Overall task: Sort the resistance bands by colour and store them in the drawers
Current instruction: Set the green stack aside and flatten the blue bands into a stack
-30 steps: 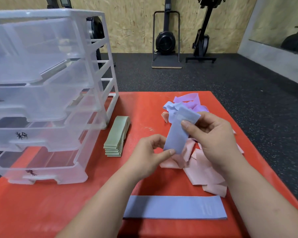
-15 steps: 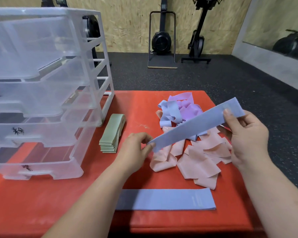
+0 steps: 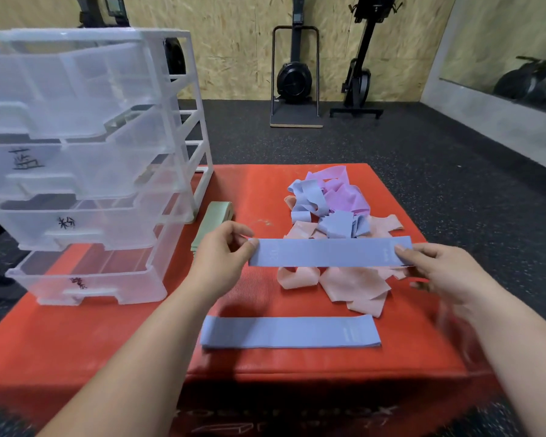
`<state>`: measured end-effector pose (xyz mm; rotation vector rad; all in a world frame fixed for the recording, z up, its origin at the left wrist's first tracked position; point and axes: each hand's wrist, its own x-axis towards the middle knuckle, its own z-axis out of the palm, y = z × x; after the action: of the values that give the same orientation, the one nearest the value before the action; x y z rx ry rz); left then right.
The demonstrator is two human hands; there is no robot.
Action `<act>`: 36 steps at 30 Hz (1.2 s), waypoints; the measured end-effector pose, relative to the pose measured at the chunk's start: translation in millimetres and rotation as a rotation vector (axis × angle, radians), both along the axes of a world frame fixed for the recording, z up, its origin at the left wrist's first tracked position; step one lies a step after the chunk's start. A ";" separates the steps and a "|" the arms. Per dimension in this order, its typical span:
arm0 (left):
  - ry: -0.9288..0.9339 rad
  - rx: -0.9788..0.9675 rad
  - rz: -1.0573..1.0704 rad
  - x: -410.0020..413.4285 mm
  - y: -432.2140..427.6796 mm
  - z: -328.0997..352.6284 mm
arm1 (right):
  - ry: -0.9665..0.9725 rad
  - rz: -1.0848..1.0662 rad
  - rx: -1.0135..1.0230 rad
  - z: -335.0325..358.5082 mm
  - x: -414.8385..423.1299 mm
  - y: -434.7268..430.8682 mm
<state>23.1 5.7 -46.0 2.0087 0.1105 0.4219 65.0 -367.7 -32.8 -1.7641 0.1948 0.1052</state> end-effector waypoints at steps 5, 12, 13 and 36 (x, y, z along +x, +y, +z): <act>0.087 0.303 -0.002 -40.6 14.4 -2.3 | -0.023 0.111 -0.273 -6.6 -31.5 5.0; 0.148 0.609 -0.037 -77.9 34.0 -20.3 | -0.241 0.219 -0.683 -26.9 -58.8 29.1; 0.164 0.628 -0.037 -81.1 36.3 -21.7 | -0.261 0.232 -0.719 -27.4 -63.8 33.1; 0.261 0.871 -0.408 -90.3 46.0 -29.6 | -0.466 0.733 -1.115 -41.4 -59.0 29.1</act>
<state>-67.2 51.7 -75.6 2.8479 -0.3824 -0.0935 6.1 -338.6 -74.1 -2.8204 -0.9115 0.1157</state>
